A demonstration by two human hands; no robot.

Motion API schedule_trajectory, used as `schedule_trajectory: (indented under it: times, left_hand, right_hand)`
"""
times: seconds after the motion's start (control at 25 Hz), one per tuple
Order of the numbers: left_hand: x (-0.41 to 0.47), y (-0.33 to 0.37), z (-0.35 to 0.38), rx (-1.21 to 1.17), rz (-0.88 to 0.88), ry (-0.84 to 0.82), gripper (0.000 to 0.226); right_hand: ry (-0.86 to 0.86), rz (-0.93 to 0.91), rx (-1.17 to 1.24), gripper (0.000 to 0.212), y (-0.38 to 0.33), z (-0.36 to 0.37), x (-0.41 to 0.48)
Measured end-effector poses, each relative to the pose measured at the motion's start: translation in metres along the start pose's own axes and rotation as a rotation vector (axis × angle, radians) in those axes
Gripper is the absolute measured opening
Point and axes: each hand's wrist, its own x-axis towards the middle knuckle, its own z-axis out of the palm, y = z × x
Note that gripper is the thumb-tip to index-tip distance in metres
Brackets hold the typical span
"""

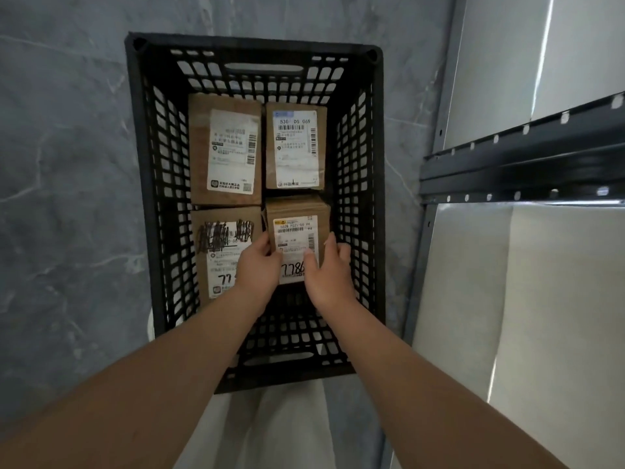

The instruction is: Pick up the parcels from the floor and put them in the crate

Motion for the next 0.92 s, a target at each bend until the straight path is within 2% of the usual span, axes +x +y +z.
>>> schedule_trajectory:
  times: [0.12,0.24,0.32,0.4,0.48,0.56,0.64,0.72,0.92]
  left_hand:
    - [0.017,0.03,0.008,0.038,0.017,0.0,0.048]
    - [0.017,0.053,0.022,0.155,-0.011,-0.04,0.077]
    - [0.005,0.057,0.027,0.233,0.068,-0.005,0.077]
    - [-0.014,0.064,0.025,0.183,0.141,0.031,0.069]
    - [-0.033,0.082,0.017,0.142,0.138,0.046,0.064]
    - [-0.049,0.105,0.004,0.172,0.153,0.054,0.059]
    - [-0.073,0.145,-0.012,0.206,0.212,0.052,0.045]
    - [-0.11,0.193,-0.029,0.25,0.291,0.058,0.042]
    - [-0.219,0.343,-0.084,0.327,0.685,0.232,0.055]
  right_hand:
    - [-0.023,0.051,0.149,0.071,-0.016,-0.002,0.024]
    - [-0.067,0.092,0.244,0.073,-0.028,-0.005,0.032]
    - [-0.105,-0.023,0.072,0.082,-0.032,-0.011,0.022]
    - [-0.222,-0.172,-0.197,0.096,-0.043,-0.026,0.007]
    - [-0.247,-0.31,-0.374,0.097,-0.058,-0.049,-0.011]
    - [-0.179,-0.346,-0.377,0.09,-0.08,-0.077,-0.027]
    - [-0.078,-0.343,-0.315,0.079,-0.113,-0.114,-0.051]
    - [0.033,-0.371,-0.329,0.07,-0.153,-0.155,-0.082]
    - [0.286,-0.521,-0.416,0.065,-0.273,-0.28,-0.175]
